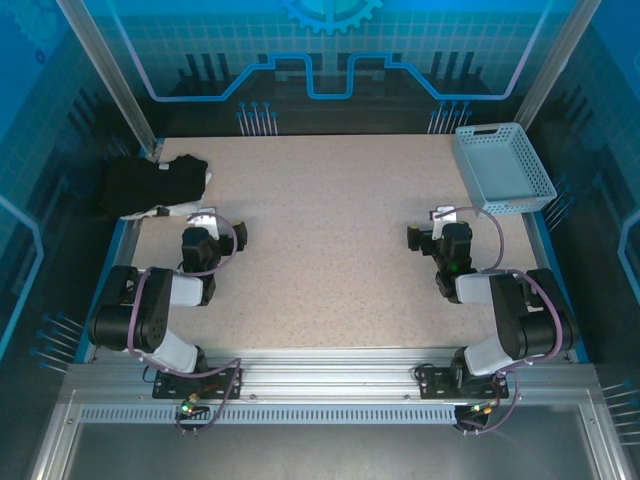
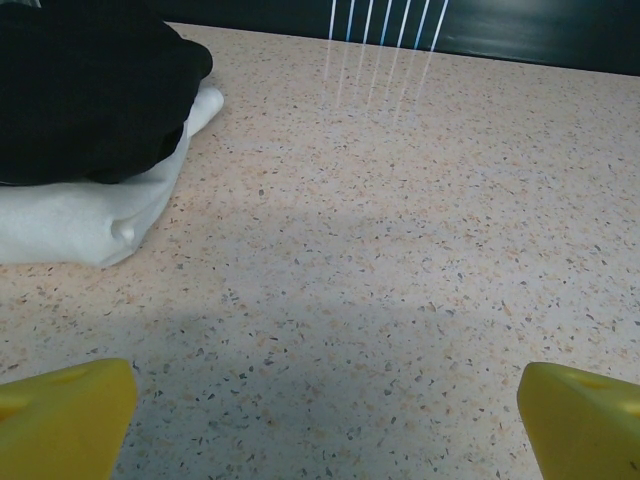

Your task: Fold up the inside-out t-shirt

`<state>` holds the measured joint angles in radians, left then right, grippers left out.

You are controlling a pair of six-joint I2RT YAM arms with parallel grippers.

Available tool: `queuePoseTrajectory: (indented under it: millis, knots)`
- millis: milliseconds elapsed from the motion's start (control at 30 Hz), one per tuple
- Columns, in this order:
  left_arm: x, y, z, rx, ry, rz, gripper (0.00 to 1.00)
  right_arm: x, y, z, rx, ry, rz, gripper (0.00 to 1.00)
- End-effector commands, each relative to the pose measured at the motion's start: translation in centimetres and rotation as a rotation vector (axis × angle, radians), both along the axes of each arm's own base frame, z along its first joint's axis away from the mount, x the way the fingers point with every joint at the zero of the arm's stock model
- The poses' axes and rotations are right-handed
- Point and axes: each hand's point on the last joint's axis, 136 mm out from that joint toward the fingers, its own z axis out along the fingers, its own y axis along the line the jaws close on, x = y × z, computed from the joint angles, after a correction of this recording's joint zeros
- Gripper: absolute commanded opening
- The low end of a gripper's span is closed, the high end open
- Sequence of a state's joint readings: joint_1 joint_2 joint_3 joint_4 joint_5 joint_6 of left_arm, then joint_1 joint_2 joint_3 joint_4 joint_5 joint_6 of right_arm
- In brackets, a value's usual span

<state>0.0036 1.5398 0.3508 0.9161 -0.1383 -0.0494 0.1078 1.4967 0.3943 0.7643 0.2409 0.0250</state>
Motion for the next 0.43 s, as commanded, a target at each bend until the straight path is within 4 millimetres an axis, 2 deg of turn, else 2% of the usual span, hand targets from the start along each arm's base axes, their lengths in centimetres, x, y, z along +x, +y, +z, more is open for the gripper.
queuePoseTrajectory:
  millis: [0,400]
  knots:
    - [0.56,0.1,0.85,0.021,-0.027,0.006,0.99,0.79,-0.37,1.14,0.01,-0.041,-0.006,1.0]
    - [0.63,-0.04,0.82,0.029,-0.023,0.001,0.99,0.81,-0.31,1.17,0.01,-0.042,-0.005,1.0]
